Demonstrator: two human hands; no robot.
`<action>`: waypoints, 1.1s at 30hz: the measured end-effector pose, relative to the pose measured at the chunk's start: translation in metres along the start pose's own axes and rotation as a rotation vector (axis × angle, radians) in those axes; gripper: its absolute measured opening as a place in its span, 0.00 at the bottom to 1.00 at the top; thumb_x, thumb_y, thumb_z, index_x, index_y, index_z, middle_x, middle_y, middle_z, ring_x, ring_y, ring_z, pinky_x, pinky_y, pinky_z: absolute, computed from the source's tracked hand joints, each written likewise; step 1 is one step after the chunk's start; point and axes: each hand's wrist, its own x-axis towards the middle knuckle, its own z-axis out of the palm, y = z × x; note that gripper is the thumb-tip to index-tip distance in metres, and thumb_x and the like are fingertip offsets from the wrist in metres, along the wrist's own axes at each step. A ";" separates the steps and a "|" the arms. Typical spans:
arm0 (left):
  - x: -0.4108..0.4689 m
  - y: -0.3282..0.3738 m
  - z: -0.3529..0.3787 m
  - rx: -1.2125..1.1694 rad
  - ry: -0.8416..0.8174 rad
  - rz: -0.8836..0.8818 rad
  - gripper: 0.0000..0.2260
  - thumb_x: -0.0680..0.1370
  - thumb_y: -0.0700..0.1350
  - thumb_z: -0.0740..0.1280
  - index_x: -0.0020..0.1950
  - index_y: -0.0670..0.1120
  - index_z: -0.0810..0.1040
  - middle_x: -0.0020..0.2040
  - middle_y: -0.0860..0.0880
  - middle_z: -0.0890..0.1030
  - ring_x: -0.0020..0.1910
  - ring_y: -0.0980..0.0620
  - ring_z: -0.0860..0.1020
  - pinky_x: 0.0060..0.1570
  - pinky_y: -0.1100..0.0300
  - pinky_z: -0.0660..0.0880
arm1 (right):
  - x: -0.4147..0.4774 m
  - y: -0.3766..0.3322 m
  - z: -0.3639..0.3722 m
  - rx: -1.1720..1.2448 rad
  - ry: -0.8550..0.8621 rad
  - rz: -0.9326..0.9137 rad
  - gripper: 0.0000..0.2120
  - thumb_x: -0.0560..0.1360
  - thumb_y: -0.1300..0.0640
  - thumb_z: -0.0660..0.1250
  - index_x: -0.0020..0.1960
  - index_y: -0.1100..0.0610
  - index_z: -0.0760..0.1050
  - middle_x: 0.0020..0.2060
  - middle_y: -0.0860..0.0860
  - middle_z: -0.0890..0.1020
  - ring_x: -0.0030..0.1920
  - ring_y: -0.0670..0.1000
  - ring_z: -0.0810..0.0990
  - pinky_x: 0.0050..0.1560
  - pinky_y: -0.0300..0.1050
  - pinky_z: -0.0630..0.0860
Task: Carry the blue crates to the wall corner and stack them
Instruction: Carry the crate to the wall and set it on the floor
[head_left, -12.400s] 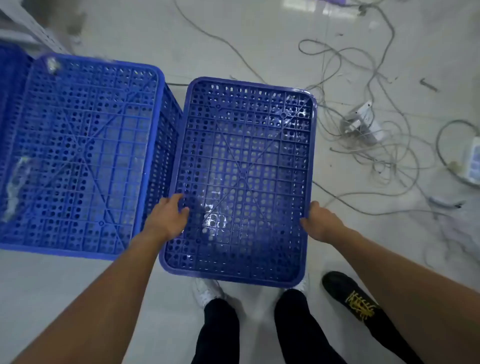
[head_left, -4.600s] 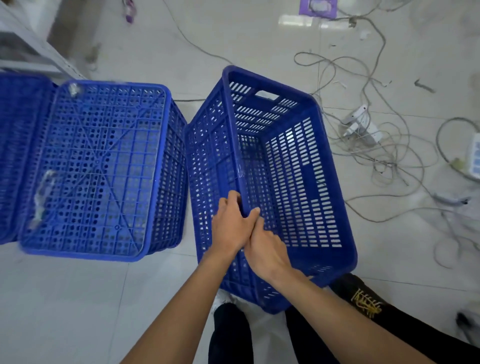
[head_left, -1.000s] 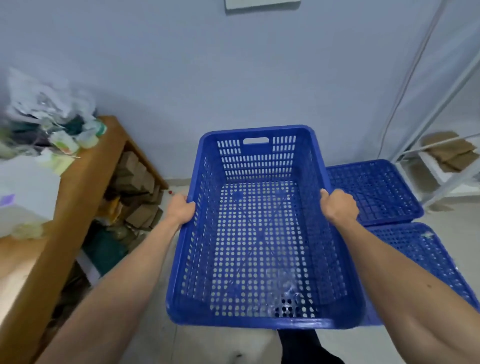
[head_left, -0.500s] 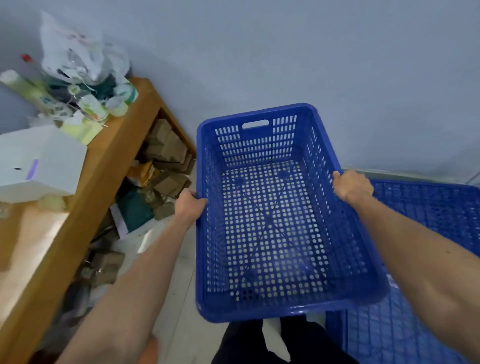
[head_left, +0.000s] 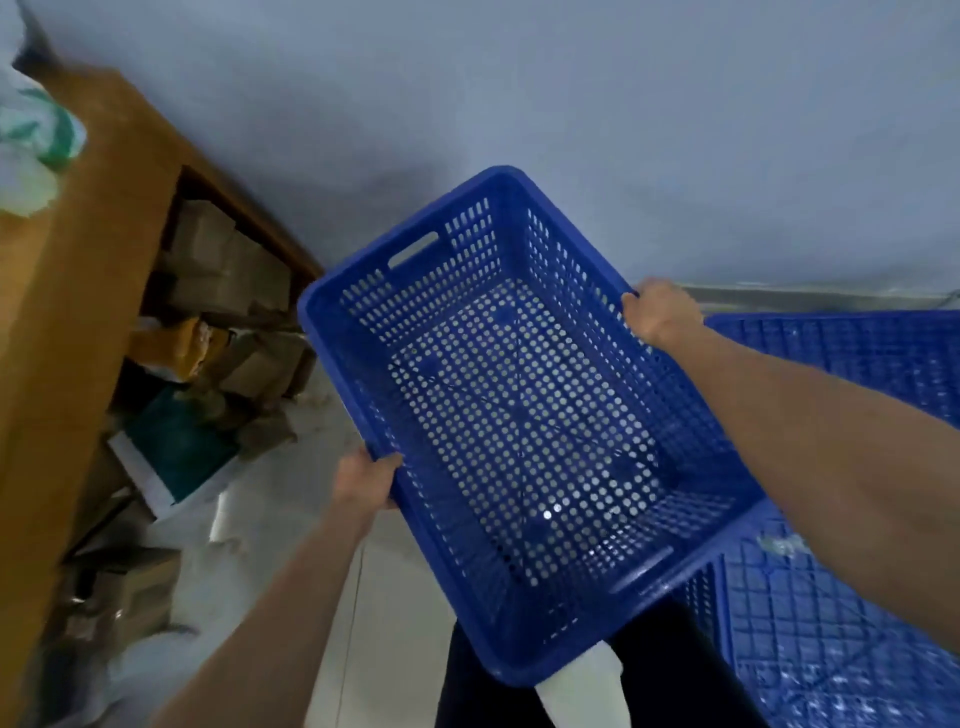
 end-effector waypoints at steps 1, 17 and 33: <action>0.011 -0.005 0.007 0.021 0.017 -0.011 0.07 0.75 0.40 0.71 0.50 0.48 0.76 0.43 0.52 0.82 0.40 0.48 0.83 0.32 0.52 0.82 | 0.011 -0.003 0.012 0.009 -0.021 -0.007 0.14 0.82 0.51 0.55 0.48 0.61 0.71 0.44 0.58 0.77 0.42 0.58 0.75 0.42 0.47 0.70; 0.181 -0.128 0.122 -0.100 -0.001 -0.373 0.14 0.74 0.50 0.73 0.47 0.40 0.78 0.37 0.38 0.85 0.30 0.41 0.85 0.29 0.52 0.81 | 0.186 -0.002 0.190 -0.109 -0.150 -0.132 0.11 0.76 0.61 0.59 0.55 0.61 0.75 0.49 0.56 0.76 0.48 0.59 0.77 0.47 0.48 0.73; 0.217 -0.127 0.235 -0.408 -0.150 -0.484 0.13 0.81 0.50 0.66 0.55 0.39 0.77 0.47 0.36 0.84 0.42 0.41 0.86 0.36 0.53 0.82 | 0.302 -0.042 0.225 -0.243 -0.139 -0.301 0.28 0.77 0.56 0.63 0.75 0.59 0.62 0.68 0.60 0.66 0.66 0.63 0.69 0.66 0.58 0.67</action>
